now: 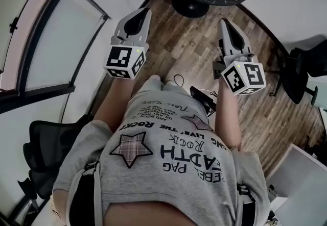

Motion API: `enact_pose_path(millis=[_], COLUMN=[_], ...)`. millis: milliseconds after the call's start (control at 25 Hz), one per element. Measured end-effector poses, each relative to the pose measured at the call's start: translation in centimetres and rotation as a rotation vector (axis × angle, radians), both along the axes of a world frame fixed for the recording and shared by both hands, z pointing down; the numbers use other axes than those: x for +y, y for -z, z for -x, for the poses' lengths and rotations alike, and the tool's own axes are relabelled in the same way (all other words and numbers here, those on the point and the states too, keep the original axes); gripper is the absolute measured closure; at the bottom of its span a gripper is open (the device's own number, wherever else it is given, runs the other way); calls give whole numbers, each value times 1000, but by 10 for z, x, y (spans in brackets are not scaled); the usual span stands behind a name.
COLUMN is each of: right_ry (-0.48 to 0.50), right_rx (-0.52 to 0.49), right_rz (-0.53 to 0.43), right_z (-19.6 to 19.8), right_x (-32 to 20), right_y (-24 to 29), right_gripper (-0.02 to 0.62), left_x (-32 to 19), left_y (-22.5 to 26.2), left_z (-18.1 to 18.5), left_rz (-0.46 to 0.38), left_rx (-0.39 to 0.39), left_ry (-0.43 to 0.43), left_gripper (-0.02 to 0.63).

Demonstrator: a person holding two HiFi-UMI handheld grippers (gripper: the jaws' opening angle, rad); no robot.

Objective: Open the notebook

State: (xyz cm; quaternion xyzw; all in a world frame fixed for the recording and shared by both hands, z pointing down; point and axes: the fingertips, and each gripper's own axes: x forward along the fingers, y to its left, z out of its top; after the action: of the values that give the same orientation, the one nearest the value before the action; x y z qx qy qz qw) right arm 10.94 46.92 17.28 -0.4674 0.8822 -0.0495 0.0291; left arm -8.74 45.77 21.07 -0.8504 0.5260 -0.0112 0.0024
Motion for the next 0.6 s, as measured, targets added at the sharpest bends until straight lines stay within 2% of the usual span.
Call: enact_pose_path(millis=[320, 600], right_ry=[29, 19], right_rx=[-4, -3], right_rz=[13, 13], right_z=[-4, -5], right_x=[-28, -66], right_y=[-4, -8], right_gripper=[583, 583], left_x=[-22, -64], left_y=[-3, -6], left_z=[-10, -17], left_rz=[12, 6], left_rx=[1, 12], left_ry=[18, -4], left_gripper=[597, 597])
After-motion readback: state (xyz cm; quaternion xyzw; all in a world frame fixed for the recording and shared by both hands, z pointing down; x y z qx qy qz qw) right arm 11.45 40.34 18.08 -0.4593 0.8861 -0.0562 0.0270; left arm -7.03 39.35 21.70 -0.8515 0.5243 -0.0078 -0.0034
